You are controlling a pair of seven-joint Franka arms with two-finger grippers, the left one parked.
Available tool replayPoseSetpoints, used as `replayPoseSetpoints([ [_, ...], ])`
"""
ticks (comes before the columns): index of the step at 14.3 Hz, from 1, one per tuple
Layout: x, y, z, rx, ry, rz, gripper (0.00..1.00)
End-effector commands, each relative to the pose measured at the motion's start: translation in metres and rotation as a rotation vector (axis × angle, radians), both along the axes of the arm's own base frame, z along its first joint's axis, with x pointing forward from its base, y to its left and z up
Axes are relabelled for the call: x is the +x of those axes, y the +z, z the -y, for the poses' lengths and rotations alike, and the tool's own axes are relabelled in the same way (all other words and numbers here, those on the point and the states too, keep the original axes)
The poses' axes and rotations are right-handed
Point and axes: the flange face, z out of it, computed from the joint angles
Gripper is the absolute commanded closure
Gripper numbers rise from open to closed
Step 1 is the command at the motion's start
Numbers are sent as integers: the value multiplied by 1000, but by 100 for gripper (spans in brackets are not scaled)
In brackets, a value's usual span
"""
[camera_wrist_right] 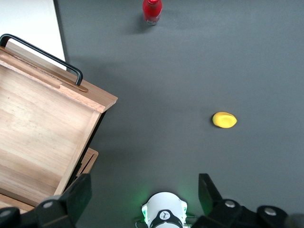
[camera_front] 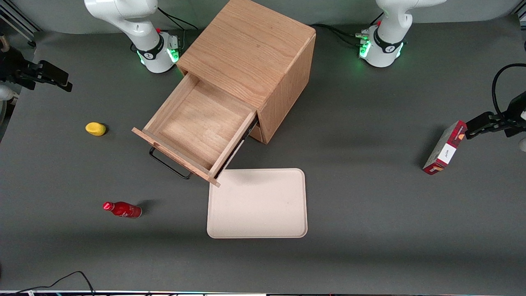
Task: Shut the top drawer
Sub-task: 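Move the right gripper from rest toward the open wooden drawer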
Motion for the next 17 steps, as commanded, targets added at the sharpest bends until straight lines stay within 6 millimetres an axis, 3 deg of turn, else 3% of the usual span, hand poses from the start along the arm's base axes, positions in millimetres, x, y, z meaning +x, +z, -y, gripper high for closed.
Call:
replayPoseSetpoints([
  [1, -2, 6, 1, 14, 18, -6, 0],
  [14, 2, 7, -9, 17, 35, 11, 0],
  [17, 18, 15, -20, 45, 48, 43, 0],
])
